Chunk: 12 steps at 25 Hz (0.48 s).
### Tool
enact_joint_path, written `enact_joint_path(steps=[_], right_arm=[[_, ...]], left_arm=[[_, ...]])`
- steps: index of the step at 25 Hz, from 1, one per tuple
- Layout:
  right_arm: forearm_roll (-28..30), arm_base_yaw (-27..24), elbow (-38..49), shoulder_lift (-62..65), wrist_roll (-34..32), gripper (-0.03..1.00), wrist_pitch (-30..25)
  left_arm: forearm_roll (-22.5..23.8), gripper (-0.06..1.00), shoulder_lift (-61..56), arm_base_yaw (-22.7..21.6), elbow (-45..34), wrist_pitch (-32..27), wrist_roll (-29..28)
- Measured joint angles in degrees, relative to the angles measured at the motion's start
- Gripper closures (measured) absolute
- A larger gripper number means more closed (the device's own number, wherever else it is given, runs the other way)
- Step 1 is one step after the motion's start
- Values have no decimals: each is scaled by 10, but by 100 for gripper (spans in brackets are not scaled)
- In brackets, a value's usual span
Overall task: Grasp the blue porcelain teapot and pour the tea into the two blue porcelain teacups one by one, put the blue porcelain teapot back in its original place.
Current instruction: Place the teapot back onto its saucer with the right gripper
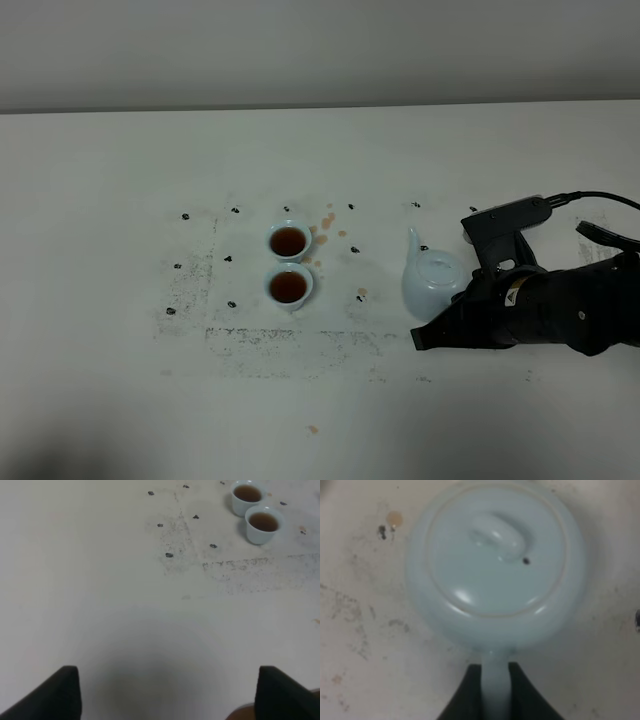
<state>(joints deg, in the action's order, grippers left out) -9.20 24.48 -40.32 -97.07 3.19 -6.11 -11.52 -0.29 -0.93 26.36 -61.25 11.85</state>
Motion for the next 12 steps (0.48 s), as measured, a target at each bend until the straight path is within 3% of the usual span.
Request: enact_joint_path(steps=[12], right_arm=[[9, 0, 0, -4, 1, 92, 5]], left_arm=[[0, 26, 0, 0, 0, 0, 0]])
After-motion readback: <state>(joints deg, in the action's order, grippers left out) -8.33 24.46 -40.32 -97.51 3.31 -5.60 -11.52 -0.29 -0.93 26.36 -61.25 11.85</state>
